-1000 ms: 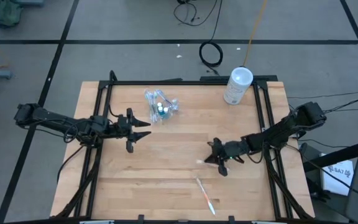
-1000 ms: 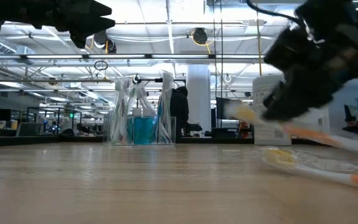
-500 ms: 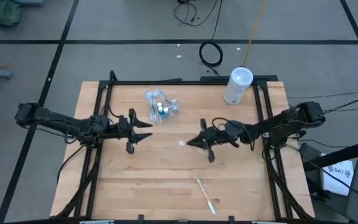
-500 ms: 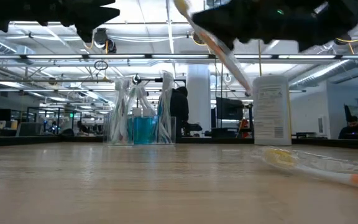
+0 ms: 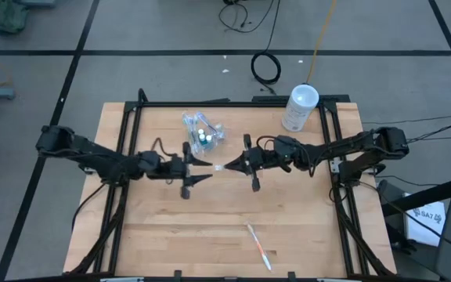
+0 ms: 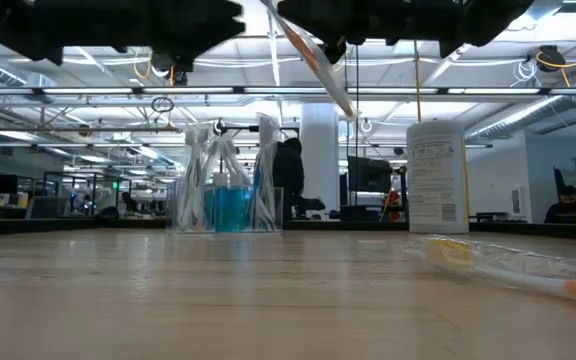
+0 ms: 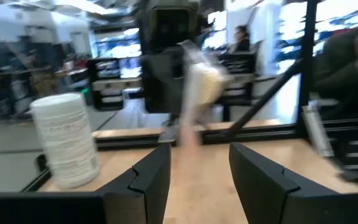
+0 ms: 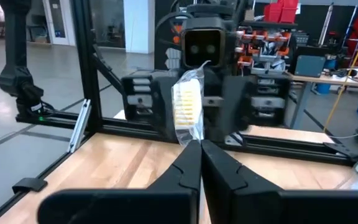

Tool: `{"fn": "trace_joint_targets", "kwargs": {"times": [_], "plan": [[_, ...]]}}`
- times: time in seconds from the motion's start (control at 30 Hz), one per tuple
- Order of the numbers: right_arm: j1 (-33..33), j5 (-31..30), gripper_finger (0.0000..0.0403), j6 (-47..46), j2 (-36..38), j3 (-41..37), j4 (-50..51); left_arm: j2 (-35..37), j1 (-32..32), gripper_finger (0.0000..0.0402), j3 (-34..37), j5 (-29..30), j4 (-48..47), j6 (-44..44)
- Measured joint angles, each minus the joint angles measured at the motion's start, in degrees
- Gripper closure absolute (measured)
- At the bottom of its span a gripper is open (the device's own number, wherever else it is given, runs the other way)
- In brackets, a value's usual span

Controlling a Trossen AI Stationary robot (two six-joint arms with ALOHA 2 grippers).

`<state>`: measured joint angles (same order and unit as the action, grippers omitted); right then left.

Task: Pick & Place toothbrushing station
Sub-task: Put the orange toothbrush into the transparent organizer

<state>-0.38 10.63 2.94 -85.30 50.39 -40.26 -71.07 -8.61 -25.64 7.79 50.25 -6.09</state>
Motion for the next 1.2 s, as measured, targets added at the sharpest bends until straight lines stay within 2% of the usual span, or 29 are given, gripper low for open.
{"fn": "trace_joint_targets", "kwargs": {"times": [0.1,0.33,0.67,0.77,1.07,1.2], "plan": [[0.07,0.05,0.0403,0.81,0.00,0.00,0.68,-4.69,1.05,0.0231,-3.54,1.94,-0.45,0.55],[0.07,0.14,0.0403,0.83,0.00,0.00,0.97,-13.29,2.59,0.0231,-12.19,1.16,-3.89,3.75],[0.09,0.14,0.0403,0.98,0.00,0.00,1.57,-15.10,2.11,0.0237,-14.11,1.10,-4.95,4.27],[0.09,0.07,0.0403,0.98,0.00,0.00,1.57,-15.04,2.11,0.0262,-14.11,1.24,-4.47,4.74],[0.08,-0.10,0.0399,2.15,0.00,0.00,2.82,-15.04,2.26,0.0379,-14.11,1.23,-5.15,5.07],[-0.02,-0.21,0.0389,2.49,0.00,0.00,3.69,-15.04,2.26,0.0386,-14.08,1.27,-5.86,5.35]]}}
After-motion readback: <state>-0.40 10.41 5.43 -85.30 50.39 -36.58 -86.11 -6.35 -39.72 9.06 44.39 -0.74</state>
